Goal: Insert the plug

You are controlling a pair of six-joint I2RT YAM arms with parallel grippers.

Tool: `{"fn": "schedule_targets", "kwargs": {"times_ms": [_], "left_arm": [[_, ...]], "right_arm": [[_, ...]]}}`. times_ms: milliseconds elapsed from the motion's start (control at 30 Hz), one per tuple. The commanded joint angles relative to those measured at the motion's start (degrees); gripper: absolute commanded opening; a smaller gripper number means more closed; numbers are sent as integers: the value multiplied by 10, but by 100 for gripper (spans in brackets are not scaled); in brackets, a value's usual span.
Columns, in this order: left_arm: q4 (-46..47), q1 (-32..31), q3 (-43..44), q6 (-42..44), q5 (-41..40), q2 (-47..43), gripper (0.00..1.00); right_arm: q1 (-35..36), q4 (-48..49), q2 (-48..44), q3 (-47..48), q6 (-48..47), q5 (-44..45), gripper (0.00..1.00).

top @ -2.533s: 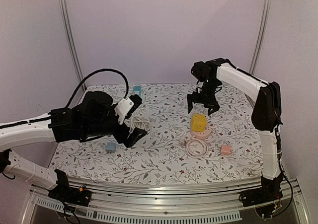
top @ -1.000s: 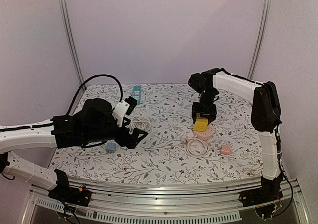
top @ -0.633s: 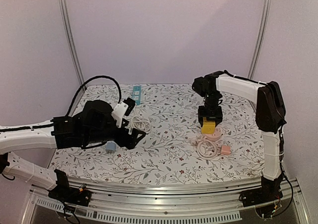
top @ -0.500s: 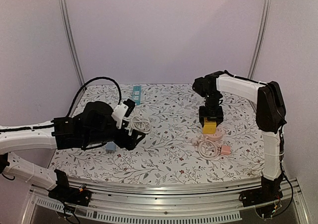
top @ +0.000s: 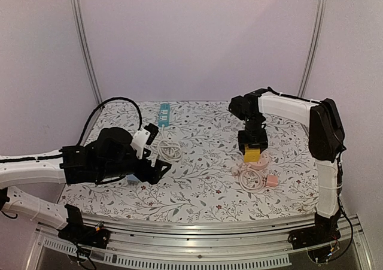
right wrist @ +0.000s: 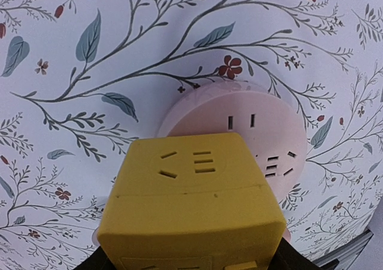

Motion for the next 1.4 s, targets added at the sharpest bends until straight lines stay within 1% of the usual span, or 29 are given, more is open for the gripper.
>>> {"fn": "schedule_targets", "kwargs": {"times_ms": [0, 67, 167, 300, 500, 667, 733, 867, 1000, 1100, 1267, 1367], "left_arm": [[1, -10, -7, 5, -10, 0, 95], [0, -10, -5, 9, -12, 4, 95], [4, -10, -3, 13, -14, 10, 95], [13, -10, 0, 22, -13, 25, 96], [20, -10, 12, 30, -8, 45, 96], [24, -9, 16, 31, -5, 49, 96], [22, -10, 18, 30, -5, 48, 96], [20, -9, 18, 32, -7, 45, 96], [8, -8, 25, 43, -11, 46, 98], [0, -5, 31, 54, -17, 47, 99], [-16, 5, 49, 70, -21, 48, 100], [-26, 10, 62, 74, -19, 49, 99]], "right_arm": [[-7, 7, 56, -87, -11, -26, 3], [-17, 27, 47, -115, -10, -49, 0], [-27, 50, 30, -145, -13, -63, 0], [-30, 64, 34, -155, -22, -69, 0], [-37, 104, 17, -186, -15, -120, 0], [-38, 110, -1, -213, -20, -121, 1], [-39, 107, -3, -214, -24, -125, 4], [-41, 101, -11, -205, -24, -130, 16], [-42, 84, -13, -175, -24, -130, 26], [-44, 61, -14, -127, -26, -118, 38], [-49, 22, -22, -46, -26, -102, 62], [-52, -3, -23, -10, -24, -83, 71]]}}
